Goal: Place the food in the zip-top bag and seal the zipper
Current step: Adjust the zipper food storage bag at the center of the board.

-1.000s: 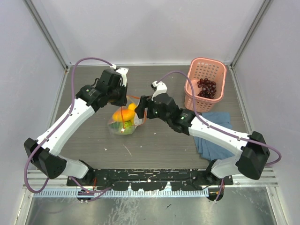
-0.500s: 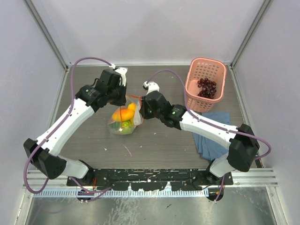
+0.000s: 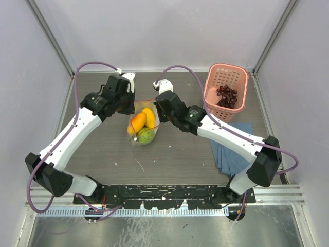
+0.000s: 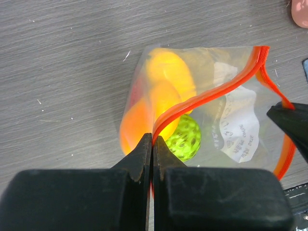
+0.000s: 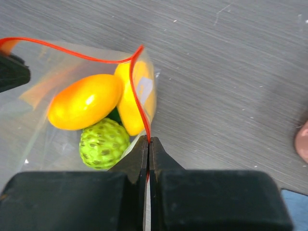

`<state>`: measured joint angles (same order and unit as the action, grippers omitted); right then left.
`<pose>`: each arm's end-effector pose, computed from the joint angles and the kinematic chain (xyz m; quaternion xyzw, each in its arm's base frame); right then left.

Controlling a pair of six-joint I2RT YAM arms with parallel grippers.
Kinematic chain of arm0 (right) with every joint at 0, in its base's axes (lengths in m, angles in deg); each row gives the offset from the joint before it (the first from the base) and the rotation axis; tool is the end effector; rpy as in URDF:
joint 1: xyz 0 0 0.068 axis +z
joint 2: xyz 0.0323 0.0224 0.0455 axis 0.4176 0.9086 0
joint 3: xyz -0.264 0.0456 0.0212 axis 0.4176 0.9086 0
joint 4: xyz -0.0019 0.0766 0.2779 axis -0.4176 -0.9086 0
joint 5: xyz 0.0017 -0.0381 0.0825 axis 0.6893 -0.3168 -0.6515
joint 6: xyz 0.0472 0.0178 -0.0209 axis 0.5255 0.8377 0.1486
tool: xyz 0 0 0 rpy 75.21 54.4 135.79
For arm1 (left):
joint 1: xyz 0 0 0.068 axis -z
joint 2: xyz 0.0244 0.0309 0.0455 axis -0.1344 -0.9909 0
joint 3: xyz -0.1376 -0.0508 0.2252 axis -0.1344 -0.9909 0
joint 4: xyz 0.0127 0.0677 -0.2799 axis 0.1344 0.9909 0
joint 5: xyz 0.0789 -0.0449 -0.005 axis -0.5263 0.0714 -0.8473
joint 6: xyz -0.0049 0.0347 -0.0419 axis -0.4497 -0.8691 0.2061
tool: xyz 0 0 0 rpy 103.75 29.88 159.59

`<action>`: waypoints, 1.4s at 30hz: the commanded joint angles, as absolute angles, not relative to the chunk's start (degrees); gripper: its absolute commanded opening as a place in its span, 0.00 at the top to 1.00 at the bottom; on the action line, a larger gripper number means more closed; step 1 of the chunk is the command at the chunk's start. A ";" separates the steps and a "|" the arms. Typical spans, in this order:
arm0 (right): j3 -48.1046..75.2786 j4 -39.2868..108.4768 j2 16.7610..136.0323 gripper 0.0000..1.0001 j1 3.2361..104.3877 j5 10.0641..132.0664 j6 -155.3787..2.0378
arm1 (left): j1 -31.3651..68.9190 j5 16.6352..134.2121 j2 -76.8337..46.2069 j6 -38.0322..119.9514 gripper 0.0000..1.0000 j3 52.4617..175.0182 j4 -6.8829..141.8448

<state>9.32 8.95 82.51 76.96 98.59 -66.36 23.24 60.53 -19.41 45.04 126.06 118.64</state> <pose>0.2403 0.2900 0.3379 -0.1842 0.8520 0.1402 0.4696 0.2758 -0.1606 0.3757 0.1000 0.9140 -0.1052 0.3788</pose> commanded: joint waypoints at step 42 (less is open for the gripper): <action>-0.08 3.99 81.63 0.49 62.84 84.30 -74.82 | 20.89 64.33 -15.80 45.46 1.00 126.42 115.55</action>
<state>1.72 4.65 85.38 65.72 90.19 -73.51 21.23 63.26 -16.20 45.06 124.16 117.09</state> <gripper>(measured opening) 0.462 0.007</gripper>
